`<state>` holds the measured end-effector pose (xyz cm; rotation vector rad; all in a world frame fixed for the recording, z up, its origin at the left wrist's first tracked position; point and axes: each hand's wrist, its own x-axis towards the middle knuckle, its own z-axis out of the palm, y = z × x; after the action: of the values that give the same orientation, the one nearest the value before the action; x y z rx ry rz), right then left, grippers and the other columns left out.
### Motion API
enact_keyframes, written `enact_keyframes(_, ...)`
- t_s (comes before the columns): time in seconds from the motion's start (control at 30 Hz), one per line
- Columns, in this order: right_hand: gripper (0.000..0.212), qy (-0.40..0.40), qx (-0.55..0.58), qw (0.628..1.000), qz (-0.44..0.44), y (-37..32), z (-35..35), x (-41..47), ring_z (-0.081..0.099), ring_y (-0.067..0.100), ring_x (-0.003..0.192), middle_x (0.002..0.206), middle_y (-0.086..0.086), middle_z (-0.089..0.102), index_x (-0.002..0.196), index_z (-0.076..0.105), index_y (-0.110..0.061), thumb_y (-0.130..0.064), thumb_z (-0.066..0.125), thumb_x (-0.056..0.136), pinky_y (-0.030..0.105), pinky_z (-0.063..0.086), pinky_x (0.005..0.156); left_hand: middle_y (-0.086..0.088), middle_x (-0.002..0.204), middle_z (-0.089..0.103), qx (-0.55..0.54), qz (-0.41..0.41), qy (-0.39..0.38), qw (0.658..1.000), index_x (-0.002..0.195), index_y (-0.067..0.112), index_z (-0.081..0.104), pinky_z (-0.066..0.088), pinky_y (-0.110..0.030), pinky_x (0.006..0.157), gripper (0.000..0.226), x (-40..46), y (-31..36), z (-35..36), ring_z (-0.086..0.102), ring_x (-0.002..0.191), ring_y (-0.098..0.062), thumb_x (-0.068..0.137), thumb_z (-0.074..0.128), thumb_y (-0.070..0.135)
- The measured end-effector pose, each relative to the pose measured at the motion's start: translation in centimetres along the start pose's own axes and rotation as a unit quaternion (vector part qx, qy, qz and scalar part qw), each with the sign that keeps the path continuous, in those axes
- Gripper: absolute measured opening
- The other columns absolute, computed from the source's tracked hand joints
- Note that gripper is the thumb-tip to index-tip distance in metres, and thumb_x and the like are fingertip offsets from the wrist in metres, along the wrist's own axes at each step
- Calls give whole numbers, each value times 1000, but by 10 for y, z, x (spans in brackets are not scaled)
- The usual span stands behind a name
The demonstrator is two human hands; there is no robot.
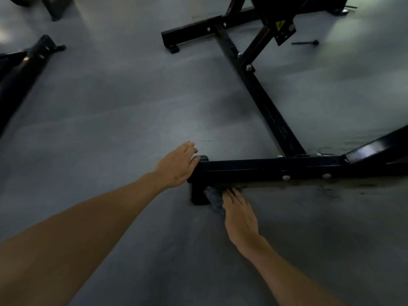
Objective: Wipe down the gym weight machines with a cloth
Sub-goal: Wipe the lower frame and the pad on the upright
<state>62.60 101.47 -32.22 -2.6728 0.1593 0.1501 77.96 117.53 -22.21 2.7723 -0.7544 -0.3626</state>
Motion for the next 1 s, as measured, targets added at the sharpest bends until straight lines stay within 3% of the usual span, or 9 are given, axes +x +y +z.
enact_keyframes(0.07, 37, -8, 99, 995, 30, 6, -27, -1, 49, 24, 133, 142, 8, 54, 145, 46, -14, -18, 40, 108, 30, 41, 99, -4, 163, 34, -19, 25, -18, 999, 147, 11, 46, 20, -29, 120, 46, 8, 23, -5, 26, 152, -17, 109, 38, 36)
enact_keyframes(0.13, 30, -16, 187, 981, 45, 14, -63, 1, 60, 20, 108, 120, 5, 62, 136, 53, -14, -24, 43, 108, 27, 41, 80, -1, 157, 43, -55, 45, -60, 996, 146, 18, 49, 27, -28, 114, 48, 18, 51, -13, 39, 144, -18, 107, 41, 45)
enact_keyframes(0.23, 25, -4, 263, 963, 56, 36, -123, 7, 62, 18, 101, 112, 6, 67, 123, 63, -10, -24, 52, 105, 29, 44, 82, 5, 149, 51, -177, 72, -145, 971, 148, 24, 46, 36, -27, 114, 73, 27, 107, -29, 49, 135, -12, 90, 57, 68)
enact_keyframes(0.33, 21, 31, 354, 932, 69, 60, -182, 5, 63, 18, 89, 98, 17, 71, 99, 71, -6, -20, 56, 103, 39, 48, 84, 8, 136, 57, -214, 109, -144, 960, 148, 21, 45, 44, -18, 103, 85, 32, 160, -45, 57, 121, -6, 77, 85, 45)
enact_keyframes(0.43, 19, 77, 382, 916, 98, 87, -240, -11, 66, 23, 95, 97, 10, 71, 95, 69, -18, -28, 55, 104, 43, 52, 88, 9, 109, 66, -200, 162, -65, 964, 129, 20, 60, 49, -10, 81, 64, 38, 212, -58, 63, 90, 1, 73, 91, 20)
enact_keyframes(0.57, 43, 117, 358, 920, 107, 123, -320, -53, 60, 13, 83, 90, 0, 66, 99, 68, -11, -50, 52, 101, 26, 45, 69, 11, 81, 65, -203, 234, -3, 951, 99, 11, 70, 45, -16, 69, 14, 39, 292, -77, 57, 68, 10, 88, 79, 16)
enact_keyframes(0.7, 41, 88, 261, 958, 78, 157, -386, -107, 65, -4, 83, 98, -10, 70, 111, 68, -21, -49, 79, 83, 7, 46, 63, -2, 86, 68, -170, 262, 2, 950, 97, 12, 71, 46, -30, 70, 20, 36, 369, -93, 60, 75, -13, 96, 69, 31)
enact_keyframes(0.87, 14, 148, 161, 972, 80, 193, -443, -152, 55, 0, 61, 70, -5, 64, 78, 70, -25, -23, 76, 89, 14, 38, 56, -4, 93, 69, -198, 272, 8, 942, 102, 10, 69, 44, -17, 67, 21, 34, 447, -89, 61, 83, -15, 98, 65, 31)
enact_keyframes(1.0, 8, 291, 188, 927, 141, 222, -502, -175, 62, 17, 74, 81, 7, 69, 90, 73, -14, -18, 68, 95, 31, 46, 67, 0, 117, 64, -255, 273, 59, 926, 122, 12, 64, 47, -15, 83, 22, 40, 491, -76, 64, 98, -10, 103, 58, 19)
